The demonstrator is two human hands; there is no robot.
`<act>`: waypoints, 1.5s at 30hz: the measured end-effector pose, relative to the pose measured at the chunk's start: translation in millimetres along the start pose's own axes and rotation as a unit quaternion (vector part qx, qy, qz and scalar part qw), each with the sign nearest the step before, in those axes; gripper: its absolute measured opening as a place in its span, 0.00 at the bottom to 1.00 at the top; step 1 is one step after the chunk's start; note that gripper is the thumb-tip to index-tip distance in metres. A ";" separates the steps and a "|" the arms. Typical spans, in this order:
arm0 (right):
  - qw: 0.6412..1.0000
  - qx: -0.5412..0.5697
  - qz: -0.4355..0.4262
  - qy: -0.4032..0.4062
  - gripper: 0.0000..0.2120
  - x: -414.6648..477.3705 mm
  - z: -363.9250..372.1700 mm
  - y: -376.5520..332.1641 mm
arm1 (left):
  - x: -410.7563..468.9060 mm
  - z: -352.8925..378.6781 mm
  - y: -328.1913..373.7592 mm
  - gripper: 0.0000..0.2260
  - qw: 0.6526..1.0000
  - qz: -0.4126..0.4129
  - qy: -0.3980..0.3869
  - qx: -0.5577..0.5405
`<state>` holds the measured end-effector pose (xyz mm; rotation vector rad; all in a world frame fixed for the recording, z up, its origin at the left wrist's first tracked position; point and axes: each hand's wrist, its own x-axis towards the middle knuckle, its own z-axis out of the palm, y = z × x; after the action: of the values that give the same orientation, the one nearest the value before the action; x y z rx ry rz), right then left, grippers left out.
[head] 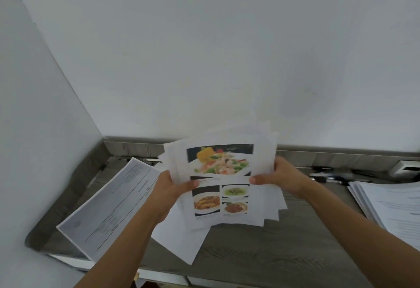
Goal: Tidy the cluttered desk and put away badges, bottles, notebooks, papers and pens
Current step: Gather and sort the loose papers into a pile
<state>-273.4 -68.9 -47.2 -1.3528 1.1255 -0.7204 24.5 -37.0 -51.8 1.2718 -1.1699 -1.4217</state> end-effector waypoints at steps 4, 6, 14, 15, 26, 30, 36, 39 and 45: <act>1.000 0.023 -0.007 0.020 0.21 -6.3 11.8 18.1 | -2.5 11.6 -15.2 0.18 1.000 -0.016 -0.004 0.012; 0.996 0.059 -0.036 0.051 0.20 -7.5 18.3 19.2 | -1.3 19.4 -9.8 0.18 1.000 -0.005 0.006 -0.002; 0.990 0.126 -0.034 0.057 0.25 -7.4 22.1 29.5 | 3.2 13.0 10.5 0.16 0.999 0.041 0.003 0.005; 0.992 0.112 -0.031 0.045 0.24 -8.5 25.3 29.3 | 2.5 12.8 11.3 0.16 0.999 0.044 -0.001 0.018; 0.992 0.100 -0.051 0.065 0.14 9.2 65.1 -5.9 | 2.5 -26.2 17.1 0.15 0.999 0.026 0.022 0.002; 0.995 0.098 0.015 -0.005 0.13 32.9 94.8 -13.7 | -7.3 -61.4 -16.1 0.14 0.998 -0.060 0.024 -0.007; 0.968 0.163 0.187 -0.032 0.18 95.1 148.7 3.8 | -33.7 -154.9 -66.0 0.12 0.968 -0.140 0.193 -0.072; 0.942 0.217 0.257 -0.006 0.21 123.9 176.6 15.1 | -50.4 -200.9 -90.6 0.13 0.941 -0.183 0.268 -0.098; 0.914 0.281 0.290 0.045 0.25 176.8 233.5 29.3 | -75.4 -237.9 -127.8 0.12 0.930 -0.208 0.286 -0.100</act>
<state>-4.1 -139.0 -142.9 -0.4621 1.1922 -0.5983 266.1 37.7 -172.8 1.6970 -0.3648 -1.2797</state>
